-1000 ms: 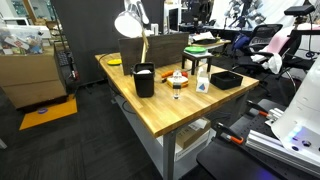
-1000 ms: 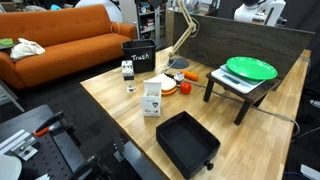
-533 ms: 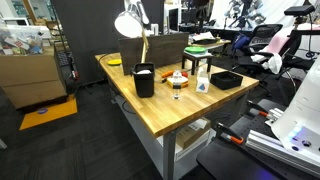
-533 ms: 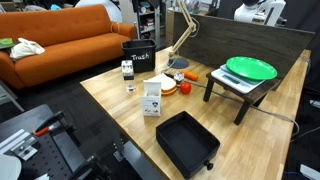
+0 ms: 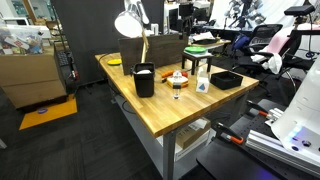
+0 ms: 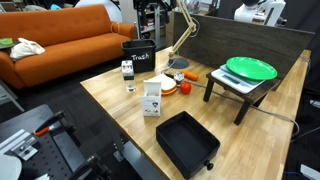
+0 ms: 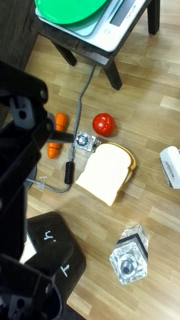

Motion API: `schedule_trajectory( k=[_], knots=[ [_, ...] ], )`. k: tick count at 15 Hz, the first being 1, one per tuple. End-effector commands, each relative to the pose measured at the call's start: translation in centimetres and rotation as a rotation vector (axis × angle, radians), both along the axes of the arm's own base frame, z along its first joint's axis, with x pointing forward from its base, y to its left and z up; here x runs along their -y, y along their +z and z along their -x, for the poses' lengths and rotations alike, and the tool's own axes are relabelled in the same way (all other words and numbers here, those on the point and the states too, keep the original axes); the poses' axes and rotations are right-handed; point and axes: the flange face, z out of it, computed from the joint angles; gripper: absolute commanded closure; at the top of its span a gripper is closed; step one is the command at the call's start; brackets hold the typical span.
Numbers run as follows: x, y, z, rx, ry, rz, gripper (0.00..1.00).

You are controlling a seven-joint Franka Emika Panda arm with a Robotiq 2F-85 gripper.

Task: Switch off the lamp

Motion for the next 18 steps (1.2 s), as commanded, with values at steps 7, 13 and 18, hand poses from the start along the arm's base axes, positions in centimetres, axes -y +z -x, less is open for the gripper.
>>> schedule_trajectory(
  k=[7,13,18],
  knots=[
    [-0.2,-0.4,-1.3,-0.002,0.003,0.001,0.0],
    [-1.2,-1.4,-2.9,-0.01,0.079,-0.007,0.0],
    [-2.6,-4.3,-6.4,-0.041,0.133,-0.002,0.0]
  ],
)
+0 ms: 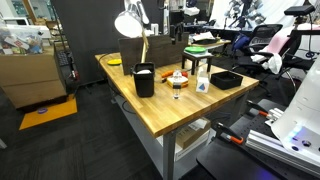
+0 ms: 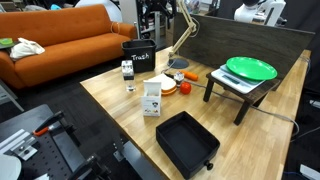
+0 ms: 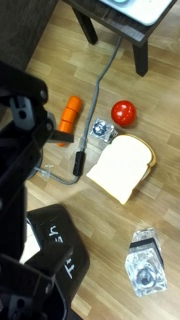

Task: Switch off the lamp

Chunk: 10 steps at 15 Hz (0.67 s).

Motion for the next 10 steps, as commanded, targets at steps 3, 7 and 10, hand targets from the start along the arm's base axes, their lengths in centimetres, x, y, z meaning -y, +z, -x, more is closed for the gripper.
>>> schedule_trajectory(
  k=[3,7,10],
  knots=[
    [-0.6,-2.2,-2.3,-0.016,0.01,-0.004,0.0],
    [-0.7,-3.4,-3.9,-0.019,0.011,-0.006,0.0],
    [-0.7,-3.1,-4.0,-0.019,0.01,-0.005,0.0]
  ],
)
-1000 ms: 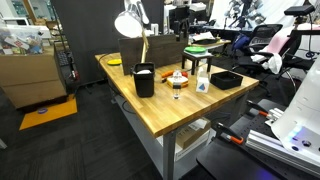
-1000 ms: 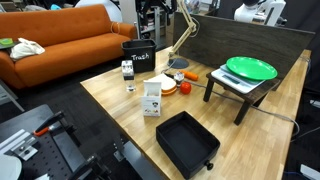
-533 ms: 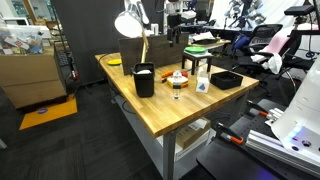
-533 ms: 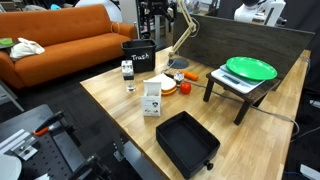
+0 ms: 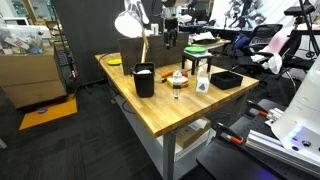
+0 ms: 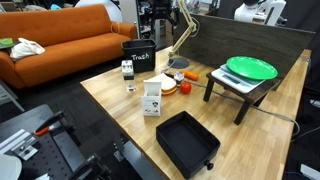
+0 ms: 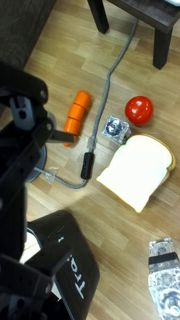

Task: Switch off the lamp

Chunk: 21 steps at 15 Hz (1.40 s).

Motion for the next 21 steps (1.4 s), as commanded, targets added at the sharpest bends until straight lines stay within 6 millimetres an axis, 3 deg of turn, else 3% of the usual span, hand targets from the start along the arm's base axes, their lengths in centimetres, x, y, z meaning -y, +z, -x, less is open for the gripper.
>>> schedule_trajectory(
  k=[1,6,17,18,20,21],
  knots=[
    [0.0,0.0,0.0,-0.001,0.0,0.0,0.0],
    [0.2,-0.2,-0.6,0.008,0.0,0.004,0.0],
    [0.6,-8.1,-6.0,-0.074,-0.029,-0.021,0.0],
    [0.4,-8.7,-6.4,-0.081,-0.029,-0.027,0.06],
    [0.1,-9.5,-7.1,-0.089,-0.033,-0.033,0.3],
    [-0.1,-9.9,-7.5,-0.092,-0.034,-0.037,0.32]
  ],
)
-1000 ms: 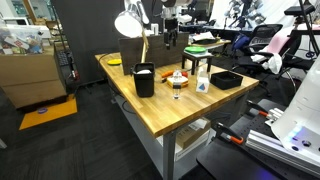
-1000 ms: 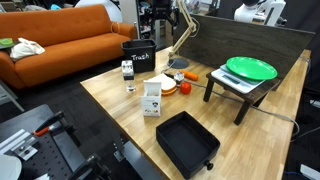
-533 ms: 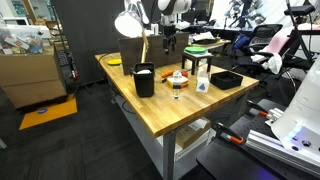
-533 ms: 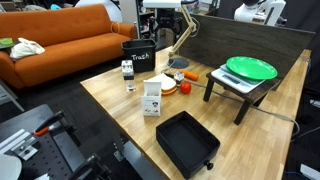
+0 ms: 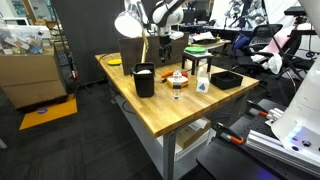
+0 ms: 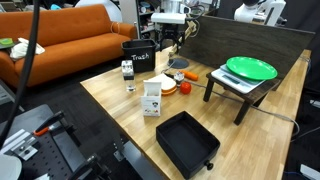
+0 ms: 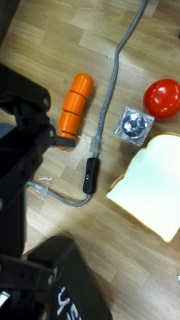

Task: Switch off the lamp

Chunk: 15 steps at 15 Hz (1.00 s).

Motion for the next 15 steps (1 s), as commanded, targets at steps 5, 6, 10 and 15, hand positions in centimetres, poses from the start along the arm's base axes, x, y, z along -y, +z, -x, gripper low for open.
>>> schedule_trajectory(
  k=[5,6,10,15],
  knots=[
    [-0.7,-1.6,-2.7,-0.047,-0.035,-0.026,0.69],
    [-0.6,-1.9,-2.9,-0.052,-0.045,-0.025,0.75],
    [-0.1,-3.5,-3.6,-0.079,-0.08,-0.025,0.99],
    [0.7,-5.3,-4.3,-0.094,-0.111,-0.02,1.0]
  ],
)
